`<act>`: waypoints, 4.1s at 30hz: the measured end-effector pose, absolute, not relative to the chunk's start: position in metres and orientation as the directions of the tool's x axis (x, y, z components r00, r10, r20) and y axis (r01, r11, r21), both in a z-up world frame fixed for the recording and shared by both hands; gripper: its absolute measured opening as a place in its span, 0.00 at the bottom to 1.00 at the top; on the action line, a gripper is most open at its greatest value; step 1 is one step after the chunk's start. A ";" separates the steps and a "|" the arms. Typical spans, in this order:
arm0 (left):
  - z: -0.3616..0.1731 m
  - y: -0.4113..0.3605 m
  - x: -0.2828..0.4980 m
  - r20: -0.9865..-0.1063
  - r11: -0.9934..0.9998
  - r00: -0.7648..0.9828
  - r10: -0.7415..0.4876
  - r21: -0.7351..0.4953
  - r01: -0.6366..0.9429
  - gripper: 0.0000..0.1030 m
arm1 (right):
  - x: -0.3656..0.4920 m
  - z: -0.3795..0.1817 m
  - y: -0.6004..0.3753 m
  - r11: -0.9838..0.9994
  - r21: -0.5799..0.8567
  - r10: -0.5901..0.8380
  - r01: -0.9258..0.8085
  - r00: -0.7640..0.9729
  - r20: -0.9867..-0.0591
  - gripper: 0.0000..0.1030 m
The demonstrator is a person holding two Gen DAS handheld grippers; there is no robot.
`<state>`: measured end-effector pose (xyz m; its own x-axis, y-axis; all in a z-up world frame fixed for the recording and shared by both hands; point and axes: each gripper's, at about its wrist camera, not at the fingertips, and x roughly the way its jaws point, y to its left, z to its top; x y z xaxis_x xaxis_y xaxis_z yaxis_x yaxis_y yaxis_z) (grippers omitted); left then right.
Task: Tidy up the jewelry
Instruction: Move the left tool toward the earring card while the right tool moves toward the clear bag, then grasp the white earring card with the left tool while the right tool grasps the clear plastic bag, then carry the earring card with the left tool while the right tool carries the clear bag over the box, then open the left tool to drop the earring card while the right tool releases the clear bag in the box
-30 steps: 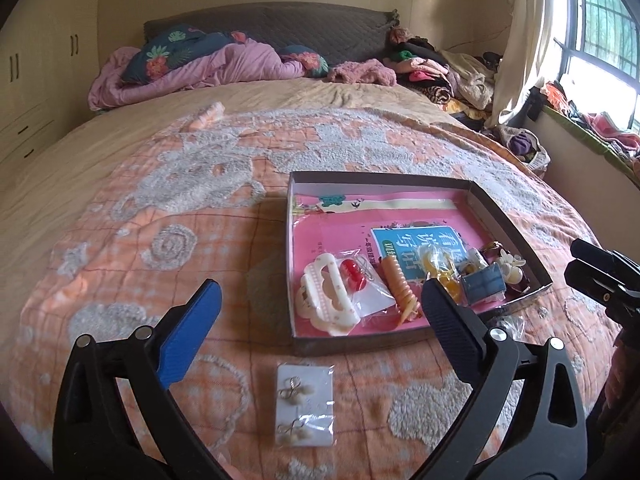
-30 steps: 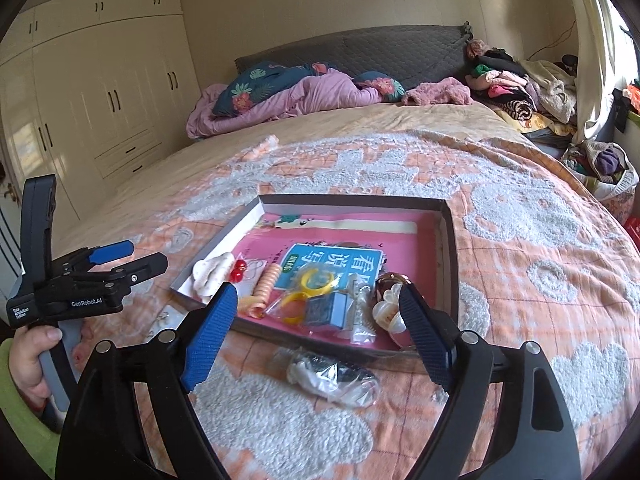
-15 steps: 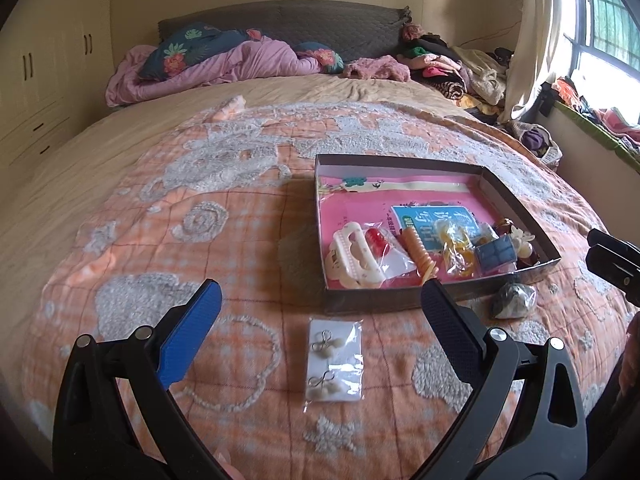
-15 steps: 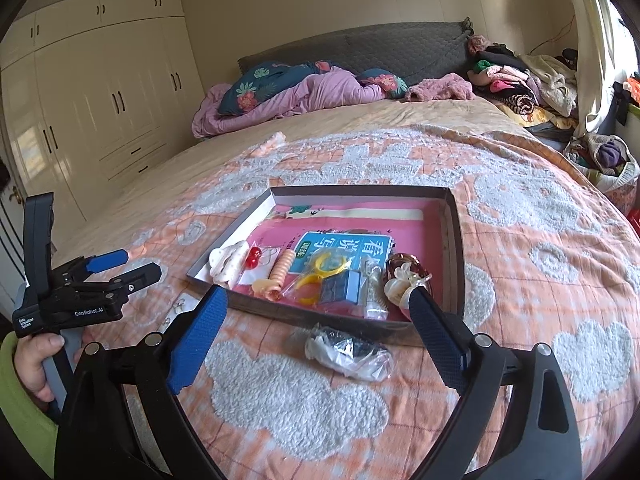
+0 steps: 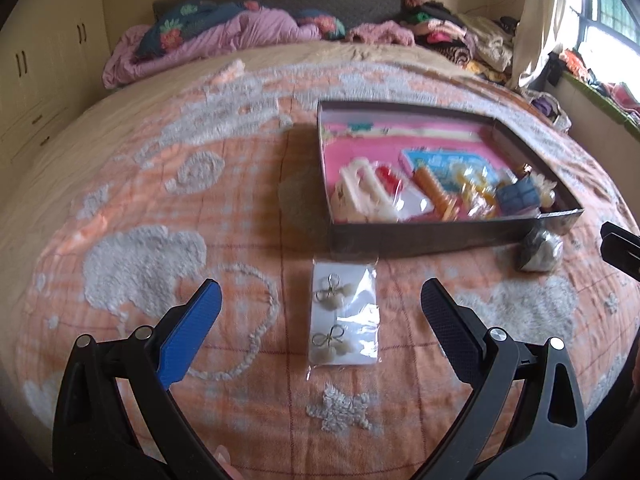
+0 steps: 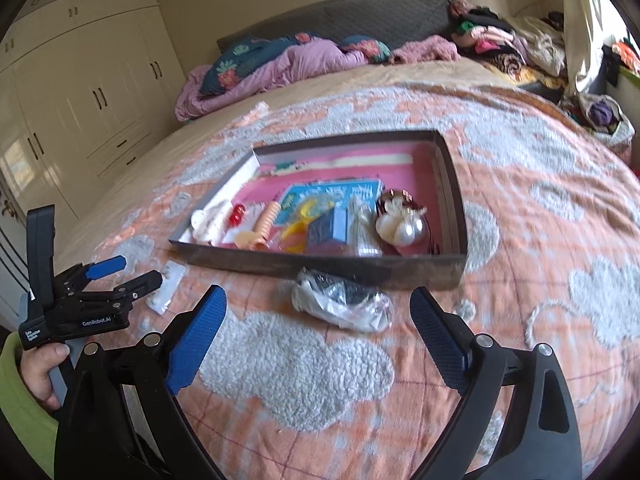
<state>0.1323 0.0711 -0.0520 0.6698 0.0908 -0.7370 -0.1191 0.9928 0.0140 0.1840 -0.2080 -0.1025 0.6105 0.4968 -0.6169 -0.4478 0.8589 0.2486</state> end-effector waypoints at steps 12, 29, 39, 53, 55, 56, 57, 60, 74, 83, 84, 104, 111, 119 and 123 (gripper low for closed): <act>-0.079 0.073 0.143 -0.800 0.990 0.591 0.102 0.022 -0.141 0.91 | 0.210 -0.144 -0.199 0.872 0.295 0.477 -0.390 0.544 -0.691 0.90; -0.079 0.072 0.146 -0.787 0.993 0.613 0.068 -0.005 -0.118 0.31 | 0.211 -0.151 -0.181 0.844 0.291 0.514 -0.451 0.523 -0.680 0.70; -0.039 0.077 0.120 -0.697 0.984 0.715 -0.048 -0.157 -0.087 0.30 | 0.169 -0.108 -0.175 0.781 0.243 0.593 -0.575 0.562 -0.577 0.70; 0.007 0.059 0.150 -0.630 0.991 0.773 -0.077 -0.135 -0.011 0.30 | 0.184 -0.066 -0.210 0.836 0.175 0.533 -0.520 0.696 -0.481 0.70; 0.010 0.053 0.159 -0.627 0.989 0.773 -0.098 -0.146 0.007 0.30 | 0.187 -0.065 -0.216 0.844 0.178 0.524 -0.506 0.707 -0.475 0.70; 0.012 0.049 0.163 -0.625 0.990 0.773 -0.103 -0.143 0.016 0.30 | 0.189 -0.065 -0.219 0.847 0.179 0.520 -0.501 0.711 -0.474 0.70; 0.012 0.046 0.167 -0.624 0.990 0.774 -0.105 -0.137 0.023 0.30 | 0.191 -0.064 -0.222 0.853 0.178 0.512 -0.491 0.718 -0.471 0.70; 0.014 0.038 0.178 -0.624 0.990 0.773 -0.115 -0.136 0.037 0.30 | 0.198 -0.062 -0.232 0.868 0.174 0.489 -0.465 0.739 -0.464 0.70; -0.008 0.006 0.218 -0.654 0.986 0.740 -0.157 -0.148 0.078 0.31 | 0.228 -0.069 -0.256 0.912 0.159 0.407 -0.378 0.784 -0.469 0.70; -0.031 -0.002 0.229 -0.680 0.984 0.712 -0.176 -0.153 0.097 0.31 | 0.241 -0.079 -0.258 0.921 0.153 0.385 -0.358 0.781 -0.491 0.70; -0.034 -0.003 0.231 -0.685 0.984 0.707 -0.176 -0.152 0.098 0.31 | 0.240 -0.080 -0.258 0.921 0.150 0.385 -0.359 0.779 -0.494 0.70; -0.049 0.006 0.243 -0.713 0.990 0.688 -0.137 -0.113 0.080 0.43 | 0.256 -0.099 -0.209 0.880 0.051 0.419 -0.472 0.721 -0.552 0.70; -0.048 0.009 0.243 -0.714 0.992 0.689 -0.125 -0.111 0.065 0.52 | 0.267 -0.103 -0.199 0.869 0.051 0.431 -0.493 0.701 -0.568 0.70; -0.046 0.010 0.241 -0.711 0.992 0.692 -0.121 -0.109 0.062 0.54 | 0.270 -0.108 -0.201 0.864 0.097 0.454 -0.494 0.682 -0.574 0.72; -0.044 0.011 0.240 -0.710 0.992 0.694 -0.121 -0.107 0.063 0.54 | 0.268 -0.109 -0.201 0.868 0.095 0.448 -0.488 0.684 -0.576 0.75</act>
